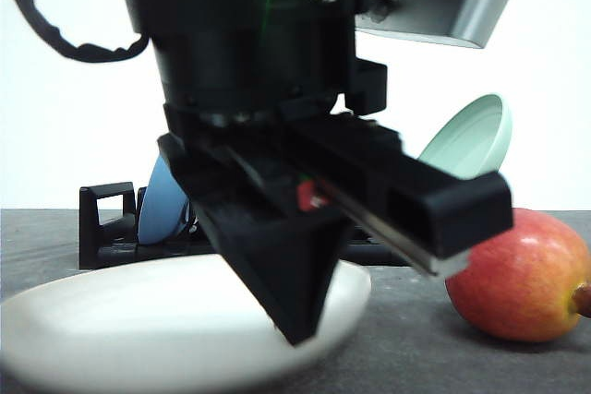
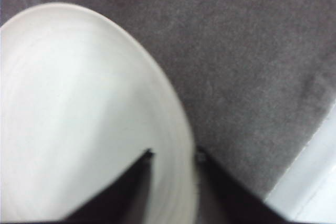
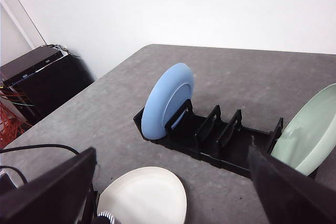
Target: Place pomegranate in white plate
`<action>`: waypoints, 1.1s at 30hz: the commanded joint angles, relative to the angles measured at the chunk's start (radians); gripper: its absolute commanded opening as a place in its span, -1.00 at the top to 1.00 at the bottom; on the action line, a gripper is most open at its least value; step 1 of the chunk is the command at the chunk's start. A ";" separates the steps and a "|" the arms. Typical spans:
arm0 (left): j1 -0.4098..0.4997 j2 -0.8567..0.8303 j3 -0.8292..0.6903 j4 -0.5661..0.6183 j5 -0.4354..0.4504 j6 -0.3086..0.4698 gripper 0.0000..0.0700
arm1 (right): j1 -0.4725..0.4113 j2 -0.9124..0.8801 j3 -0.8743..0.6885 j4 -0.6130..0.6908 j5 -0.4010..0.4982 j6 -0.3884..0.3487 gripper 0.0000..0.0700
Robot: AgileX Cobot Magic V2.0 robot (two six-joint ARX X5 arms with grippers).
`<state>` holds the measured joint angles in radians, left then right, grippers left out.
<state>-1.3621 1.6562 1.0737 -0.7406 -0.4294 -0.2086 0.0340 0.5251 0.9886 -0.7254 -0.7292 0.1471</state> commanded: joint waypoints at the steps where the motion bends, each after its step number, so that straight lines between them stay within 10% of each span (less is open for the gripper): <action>1: -0.013 0.019 0.009 0.004 -0.008 -0.027 -0.16 | 0.007 0.003 0.013 0.006 0.004 0.010 -0.69; 6: -0.013 0.017 0.010 0.000 -0.008 -0.052 -0.71 | 0.035 0.003 0.012 -0.010 0.006 0.009 -0.69; 33: -0.081 -0.693 -0.012 -0.130 -0.046 -0.182 -0.67 | 0.286 0.520 0.012 -0.218 0.199 -0.127 -0.84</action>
<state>-1.4254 0.9710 1.0660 -0.8732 -0.4691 -0.3829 0.3095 1.0142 0.9886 -0.9440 -0.5417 0.0536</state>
